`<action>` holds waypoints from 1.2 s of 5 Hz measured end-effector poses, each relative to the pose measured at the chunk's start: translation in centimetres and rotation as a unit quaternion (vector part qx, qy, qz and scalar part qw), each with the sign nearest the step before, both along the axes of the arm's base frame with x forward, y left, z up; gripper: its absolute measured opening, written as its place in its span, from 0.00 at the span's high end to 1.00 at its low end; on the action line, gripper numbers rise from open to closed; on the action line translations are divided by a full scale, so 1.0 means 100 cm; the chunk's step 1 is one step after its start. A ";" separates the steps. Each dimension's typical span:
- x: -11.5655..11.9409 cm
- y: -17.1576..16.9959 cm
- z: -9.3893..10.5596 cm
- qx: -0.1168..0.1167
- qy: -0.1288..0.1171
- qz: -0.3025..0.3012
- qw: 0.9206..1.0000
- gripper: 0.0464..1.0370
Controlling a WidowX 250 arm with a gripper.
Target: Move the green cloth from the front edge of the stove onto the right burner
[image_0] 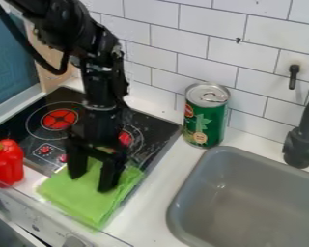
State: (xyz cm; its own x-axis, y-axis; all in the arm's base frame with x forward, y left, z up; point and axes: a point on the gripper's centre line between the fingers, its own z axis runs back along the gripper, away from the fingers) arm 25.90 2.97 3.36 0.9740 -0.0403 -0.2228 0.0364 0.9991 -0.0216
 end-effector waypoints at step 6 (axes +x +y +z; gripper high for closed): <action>0.101 0.051 0.016 -0.015 -0.118 0.016 0.993 0.04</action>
State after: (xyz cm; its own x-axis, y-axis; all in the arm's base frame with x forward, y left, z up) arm 35.99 8.06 4.97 0.9998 -0.0125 0.0126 0.0130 0.9988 -0.0463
